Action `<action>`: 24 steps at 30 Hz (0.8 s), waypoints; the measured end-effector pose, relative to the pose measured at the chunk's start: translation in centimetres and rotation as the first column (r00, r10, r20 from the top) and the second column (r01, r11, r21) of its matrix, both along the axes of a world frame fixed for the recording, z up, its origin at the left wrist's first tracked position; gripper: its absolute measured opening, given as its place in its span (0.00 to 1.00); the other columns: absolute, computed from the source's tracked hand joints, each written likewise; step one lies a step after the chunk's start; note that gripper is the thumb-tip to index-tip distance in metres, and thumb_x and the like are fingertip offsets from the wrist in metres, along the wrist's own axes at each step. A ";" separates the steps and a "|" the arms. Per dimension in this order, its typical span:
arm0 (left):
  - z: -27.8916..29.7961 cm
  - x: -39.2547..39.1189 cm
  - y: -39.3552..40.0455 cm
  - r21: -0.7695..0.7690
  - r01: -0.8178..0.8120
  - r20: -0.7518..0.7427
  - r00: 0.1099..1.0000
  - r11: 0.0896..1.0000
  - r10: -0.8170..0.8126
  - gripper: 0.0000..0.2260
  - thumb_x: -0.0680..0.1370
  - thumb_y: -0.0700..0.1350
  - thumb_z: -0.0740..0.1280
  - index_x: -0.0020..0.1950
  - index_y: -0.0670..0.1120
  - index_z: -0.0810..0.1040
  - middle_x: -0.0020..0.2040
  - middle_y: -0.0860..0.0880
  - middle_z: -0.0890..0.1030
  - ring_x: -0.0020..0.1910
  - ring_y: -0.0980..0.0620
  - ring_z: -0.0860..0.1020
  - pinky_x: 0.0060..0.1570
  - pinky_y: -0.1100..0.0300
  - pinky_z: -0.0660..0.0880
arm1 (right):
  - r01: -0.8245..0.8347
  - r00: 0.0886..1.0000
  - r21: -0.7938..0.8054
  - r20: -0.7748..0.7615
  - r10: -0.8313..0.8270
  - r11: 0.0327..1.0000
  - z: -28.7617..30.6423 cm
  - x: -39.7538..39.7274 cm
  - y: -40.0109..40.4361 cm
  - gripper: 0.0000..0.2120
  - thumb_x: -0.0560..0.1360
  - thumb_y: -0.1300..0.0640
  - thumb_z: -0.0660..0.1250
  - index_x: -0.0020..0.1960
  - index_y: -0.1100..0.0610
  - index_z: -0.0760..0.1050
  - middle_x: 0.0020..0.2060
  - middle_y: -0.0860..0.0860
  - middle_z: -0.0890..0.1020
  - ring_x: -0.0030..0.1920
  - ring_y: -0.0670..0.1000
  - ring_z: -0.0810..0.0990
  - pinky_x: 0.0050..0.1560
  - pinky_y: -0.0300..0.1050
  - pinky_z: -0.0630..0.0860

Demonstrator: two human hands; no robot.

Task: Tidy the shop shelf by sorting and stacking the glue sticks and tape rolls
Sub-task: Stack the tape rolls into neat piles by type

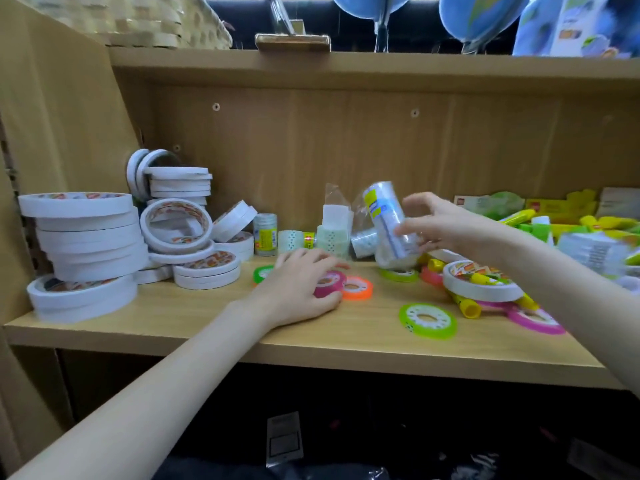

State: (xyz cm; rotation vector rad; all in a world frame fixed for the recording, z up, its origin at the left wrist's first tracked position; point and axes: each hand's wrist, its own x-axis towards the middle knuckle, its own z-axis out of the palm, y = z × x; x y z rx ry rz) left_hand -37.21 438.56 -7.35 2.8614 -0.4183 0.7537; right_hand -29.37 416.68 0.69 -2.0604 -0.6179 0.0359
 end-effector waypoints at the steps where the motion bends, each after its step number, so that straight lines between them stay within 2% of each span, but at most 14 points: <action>1: 0.0 0.1 -0.3 0.017 0.029 -0.018 0.999 0.999 -0.029 0.19 0.76 0.57 0.62 0.67 0.59 0.69 0.66 0.56 0.68 0.67 0.53 0.63 0.66 0.54 0.55 | -0.003 0.999 0.000 0.054 0.003 1.000 -0.1 0.1 0.6 0.30 0.71 0.60 0.70 0.68 0.52 0.60 0.46 0.53 0.77 0.35 0.47 0.76 0.39 0.41 0.74; 3: 0.0 0.6 -1.0 0.049 0.038 -0.087 0.996 0.998 -0.034 0.17 0.77 0.57 0.61 0.65 0.60 0.71 0.68 0.56 0.68 0.67 0.53 0.62 0.67 0.52 0.55 | 0.004 0.979 -0.014 0.204 -0.001 1.000 -0.5 0.5 1.9 0.40 0.69 0.61 0.72 0.72 0.50 0.51 0.46 0.50 0.79 0.32 0.47 0.79 0.36 0.39 0.75; 4: 0.0 0.8 -1.2 0.050 0.021 -0.129 0.992 0.999 -0.014 0.16 0.77 0.58 0.60 0.64 0.59 0.72 0.67 0.56 0.68 0.66 0.51 0.63 0.67 0.51 0.55 | 0.025 0.961 -0.025 0.277 -0.017 0.999 -0.8 0.8 2.5 0.44 0.68 0.60 0.73 0.74 0.49 0.48 0.49 0.48 0.78 0.35 0.48 0.80 0.36 0.38 0.75; 5: 0.0 0.9 -1.3 0.041 0.004 -0.160 0.987 0.999 0.002 0.15 0.77 0.59 0.59 0.62 0.58 0.73 0.66 0.55 0.69 0.65 0.50 0.64 0.66 0.51 0.56 | 0.059 0.937 -0.047 0.348 -0.039 0.997 -1.1 1.2 3.1 0.45 0.68 0.58 0.74 0.74 0.48 0.48 0.51 0.46 0.76 0.40 0.49 0.80 0.40 0.38 0.75; 7: -0.1 1.0 -1.3 0.013 0.002 -0.167 0.986 1.000 0.000 0.13 0.77 0.58 0.60 0.59 0.56 0.74 0.62 0.54 0.72 0.61 0.50 0.67 0.64 0.51 0.59 | 0.120 0.895 -0.139 0.443 -0.047 0.983 -1.4 1.9 3.8 0.39 0.67 0.54 0.74 0.70 0.49 0.56 0.50 0.47 0.77 0.49 0.53 0.78 0.45 0.42 0.71; 9: -0.1 0.8 -1.3 -0.021 0.029 -0.140 0.990 0.999 -0.031 0.11 0.77 0.56 0.61 0.56 0.54 0.74 0.57 0.54 0.73 0.57 0.51 0.69 0.60 0.54 0.62 | 0.152 0.895 -0.247 0.446 -0.027 0.957 -1.7 2.5 4.4 0.30 0.67 0.50 0.74 0.63 0.54 0.63 0.47 0.50 0.78 0.52 0.56 0.76 0.46 0.46 0.70; 11: 0.0 0.6 -1.4 -0.048 0.049 -0.124 0.991 0.998 -0.054 0.08 0.77 0.53 0.62 0.53 0.53 0.75 0.53 0.54 0.73 0.53 0.52 0.69 0.56 0.56 0.63 | 0.188 0.904 -0.309 0.426 -0.041 0.932 -1.8 2.9 4.9 0.28 0.68 0.47 0.73 0.61 0.55 0.64 0.51 0.53 0.77 0.57 0.57 0.73 0.54 0.52 0.70; 12: 0.0 0.5 -1.4 -0.056 0.051 -0.119 0.991 0.997 -0.058 0.07 0.77 0.52 0.62 0.53 0.53 0.75 0.51 0.54 0.73 0.52 0.52 0.70 0.55 0.57 0.63 | 0.232 0.892 -0.345 0.448 -0.058 0.910 -1.7 3.0 5.0 0.29 0.68 0.45 0.72 0.62 0.55 0.64 0.55 0.54 0.76 0.60 0.58 0.70 0.58 0.54 0.68; 14: 0.1 0.4 -1.4 -0.076 0.050 -0.104 0.993 0.996 -0.058 0.07 0.75 0.48 0.63 0.52 0.52 0.74 0.49 0.54 0.73 0.52 0.52 0.70 0.56 0.57 0.64 | 0.312 0.852 -0.412 0.521 -0.059 0.856 -1.4 3.1 4.8 0.35 0.68 0.42 0.72 0.67 0.54 0.61 0.60 0.54 0.73 0.63 0.58 0.67 0.59 0.54 0.64; 16: 0.1 0.2 -1.4 -0.103 0.049 -0.095 0.994 0.994 -0.059 0.09 0.74 0.46 0.63 0.54 0.51 0.73 0.52 0.53 0.74 0.53 0.53 0.70 0.59 0.58 0.62 | 0.241 0.870 -0.414 0.492 -0.007 0.877 -0.6 2.7 3.7 0.39 0.67 0.44 0.73 0.70 0.54 0.59 0.62 0.55 0.73 0.60 0.54 0.70 0.59 0.49 0.67; 17: 0.1 0.1 -1.4 -0.109 0.053 -0.088 0.994 0.993 -0.063 0.10 0.74 0.45 0.63 0.55 0.50 0.73 0.53 0.53 0.74 0.54 0.53 0.70 0.60 0.58 0.61 | 0.185 0.887 -0.411 0.461 0.029 0.893 -0.2 2.3 2.9 0.38 0.67 0.46 0.74 0.70 0.54 0.60 0.61 0.54 0.74 0.57 0.51 0.72 0.57 0.45 0.68; 19: 0.1 0.0 -1.4 -0.101 0.066 -0.064 0.995 0.993 -0.073 0.11 0.75 0.45 0.63 0.57 0.50 0.73 0.54 0.54 0.73 0.55 0.54 0.69 0.62 0.58 0.61 | 0.169 0.883 -0.488 0.461 0.089 0.856 0.7 1.2 0.8 0.28 0.70 0.49 0.72 0.66 0.54 0.67 0.57 0.53 0.77 0.51 0.49 0.73 0.52 0.40 0.68; 21: 0.2 0.0 -1.5 -0.084 0.061 -0.038 0.997 0.995 -0.064 0.11 0.76 0.45 0.62 0.57 0.50 0.72 0.53 0.56 0.72 0.55 0.54 0.69 0.62 0.57 0.62 | 0.213 0.876 -0.577 0.470 0.107 0.789 1.5 0.0 -1.7 0.18 0.71 0.49 0.70 0.59 0.53 0.74 0.54 0.51 0.80 0.50 0.48 0.75 0.50 0.40 0.69; 24: 0.2 0.6 -1.4 -0.067 0.018 0.004 1.000 0.998 -0.018 0.13 0.77 0.49 0.60 0.61 0.51 0.71 0.58 0.54 0.73 0.59 0.52 0.69 0.63 0.55 0.62 | 0.158 0.939 -0.695 0.326 0.112 0.701 2.3 -2.0 -5.5 0.12 0.71 0.47 0.70 0.51 0.50 0.76 0.49 0.46 0.80 0.51 0.47 0.77 0.52 0.42 0.73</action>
